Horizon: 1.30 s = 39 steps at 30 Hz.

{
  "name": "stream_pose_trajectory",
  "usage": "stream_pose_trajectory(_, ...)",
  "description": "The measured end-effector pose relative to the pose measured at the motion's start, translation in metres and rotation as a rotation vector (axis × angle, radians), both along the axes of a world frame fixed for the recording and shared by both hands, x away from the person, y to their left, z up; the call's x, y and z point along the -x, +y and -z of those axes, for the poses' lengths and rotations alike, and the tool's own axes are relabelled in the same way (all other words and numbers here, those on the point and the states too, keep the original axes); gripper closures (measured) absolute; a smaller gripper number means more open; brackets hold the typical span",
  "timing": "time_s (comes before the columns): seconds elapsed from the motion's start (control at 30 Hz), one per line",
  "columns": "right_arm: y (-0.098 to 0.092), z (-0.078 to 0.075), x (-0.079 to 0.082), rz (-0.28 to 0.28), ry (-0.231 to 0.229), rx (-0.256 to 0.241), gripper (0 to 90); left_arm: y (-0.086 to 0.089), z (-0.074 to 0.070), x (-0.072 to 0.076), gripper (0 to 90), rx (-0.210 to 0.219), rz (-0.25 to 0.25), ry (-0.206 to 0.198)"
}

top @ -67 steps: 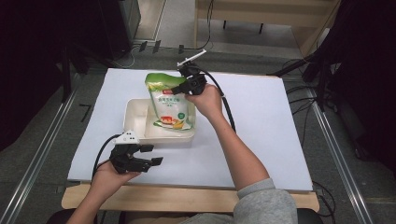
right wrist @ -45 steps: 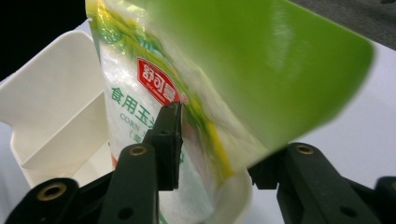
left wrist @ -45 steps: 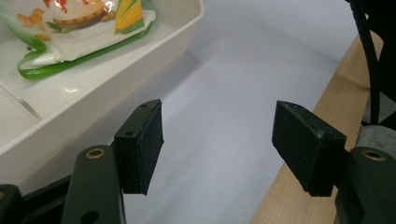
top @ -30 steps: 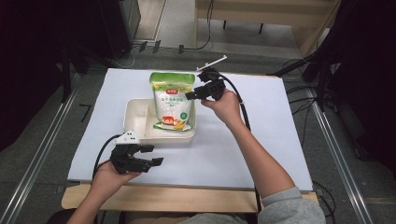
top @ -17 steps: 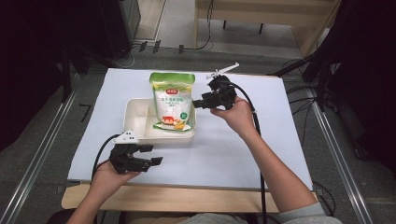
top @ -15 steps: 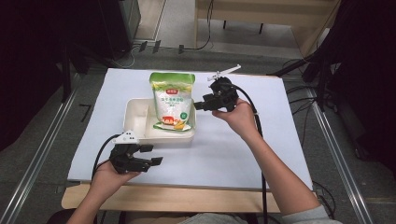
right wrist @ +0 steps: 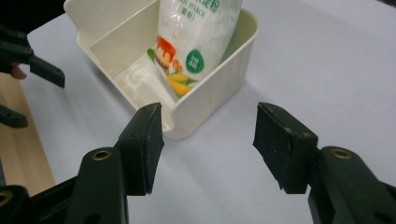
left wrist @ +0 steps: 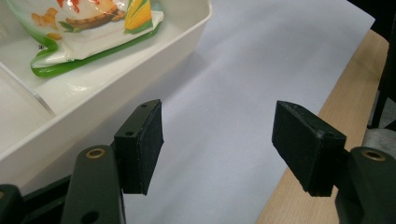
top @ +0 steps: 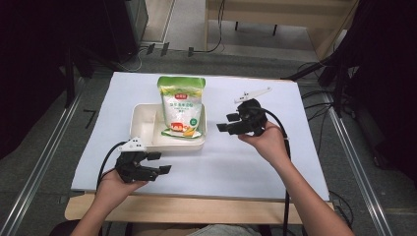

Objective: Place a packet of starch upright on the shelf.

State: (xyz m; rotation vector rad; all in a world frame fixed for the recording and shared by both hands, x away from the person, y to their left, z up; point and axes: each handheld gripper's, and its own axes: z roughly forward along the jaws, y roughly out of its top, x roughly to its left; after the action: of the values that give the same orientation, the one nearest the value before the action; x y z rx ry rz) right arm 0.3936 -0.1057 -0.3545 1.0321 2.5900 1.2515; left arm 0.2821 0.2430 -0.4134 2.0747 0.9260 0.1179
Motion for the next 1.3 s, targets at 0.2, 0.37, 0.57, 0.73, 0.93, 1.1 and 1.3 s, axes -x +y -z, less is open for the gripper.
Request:
stream_pose_trajectory(0.2, -0.011, 0.013, 0.019, -0.004, 0.010, -0.011, 41.7, 0.000, 0.000, 0.000, 34.4, 0.012, -0.003, 0.001)
stream_pose_trajectory(0.37, -0.018, 0.021, 0.031, -0.006, 0.014, -0.008, 41.3, 0.000, 0.000, 0.000, 34.4, 0.009, -0.001, -0.001)
stream_pose_trajectory(0.57, -0.024, 0.034, 0.039, 0.000, 0.013, -0.024, 41.1, -0.001, 0.001, 0.000, 34.4, 0.006, 0.001, -0.003)
stream_pose_trajectory(0.73, -0.028, 0.046, 0.044, 0.003, 0.011, -0.037, 40.9, -0.002, 0.001, 0.001, 34.4, 0.008, 0.004, -0.003)
stream_pose_trajectory(0.93, -0.032, 0.059, 0.047, -0.044, -0.008, -0.067, 35.2, -0.002, 0.000, 0.001, 34.4, 0.004, 0.011, 0.000)
stream_pose_trajectory(1.1, -0.034, 0.070, 0.046, -0.027, -0.008, -0.064, 31.5, -0.002, 0.000, 0.000, 34.3, 0.004, 0.016, 0.001)
stream_pose_trajectory(1.3, -0.034, 0.082, 0.042, -0.006, -0.004, -0.057, 29.2, 0.000, 0.000, -0.001, 34.3, 0.015, 0.017, 0.008)
